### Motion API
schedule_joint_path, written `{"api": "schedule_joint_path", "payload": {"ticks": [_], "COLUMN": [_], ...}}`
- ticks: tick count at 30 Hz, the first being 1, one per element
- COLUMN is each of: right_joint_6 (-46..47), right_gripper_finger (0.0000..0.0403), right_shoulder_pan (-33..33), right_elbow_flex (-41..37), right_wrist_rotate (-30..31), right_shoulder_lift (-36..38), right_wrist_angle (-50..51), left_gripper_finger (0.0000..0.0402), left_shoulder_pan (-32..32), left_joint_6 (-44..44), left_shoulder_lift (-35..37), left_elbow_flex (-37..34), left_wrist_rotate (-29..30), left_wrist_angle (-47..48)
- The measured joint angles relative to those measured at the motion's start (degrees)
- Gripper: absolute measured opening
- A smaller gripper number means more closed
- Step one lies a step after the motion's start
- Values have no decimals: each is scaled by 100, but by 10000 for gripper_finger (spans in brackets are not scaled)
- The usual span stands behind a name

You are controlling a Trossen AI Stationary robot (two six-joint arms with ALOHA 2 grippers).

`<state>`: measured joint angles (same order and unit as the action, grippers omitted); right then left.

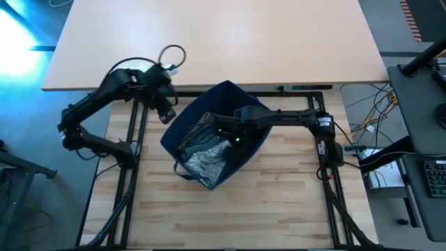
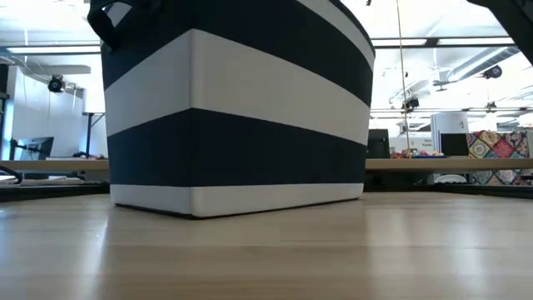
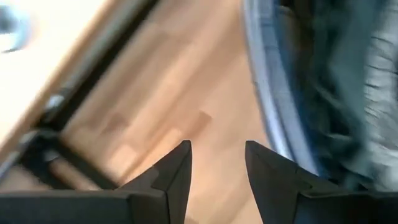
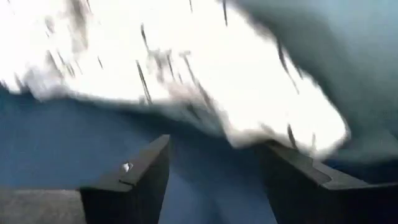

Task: Fold Laundry from Bin
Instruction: Put the folded clothes into the laundry basket

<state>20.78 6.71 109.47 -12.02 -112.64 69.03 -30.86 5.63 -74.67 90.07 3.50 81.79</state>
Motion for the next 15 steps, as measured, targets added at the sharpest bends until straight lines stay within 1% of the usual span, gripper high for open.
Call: {"api": "schedule_joint_path", "payload": {"ticks": [3,5,6,9,12,13,15], "right_joint_6": [600,881,948,972,972,972,971], "right_gripper_finger": [219,219,219,219,219,219,219], "right_shoulder_pan": [-12,-8,-6,73,264,327,423], "right_elbow_flex": [-257,-472,-560,-753,-923,-982,-1141], "right_wrist_rotate": [89,484,745,1460,1903,2062,2373], "right_shoulder_lift": [0,2,2,2,2,2,2], "right_wrist_angle": [-865,-1415,-1629,-2142,-2668,-2833,-3285], "left_gripper_finger": [132,132,132,130,124,121,116], "left_shoulder_pan": [-143,-271,-348,-522,-495,-465,-441], "left_joint_6": [277,302,282,182,134,153,156], "left_shoulder_lift": [312,491,546,621,602,586,563], "left_elbow_flex": [-166,-361,-507,-1239,-2226,-2527,-3065], "left_wrist_rotate": [593,859,876,478,-18,-368,-726], "left_wrist_angle": [-129,-140,-148,-426,-1243,-1572,-2259]}}
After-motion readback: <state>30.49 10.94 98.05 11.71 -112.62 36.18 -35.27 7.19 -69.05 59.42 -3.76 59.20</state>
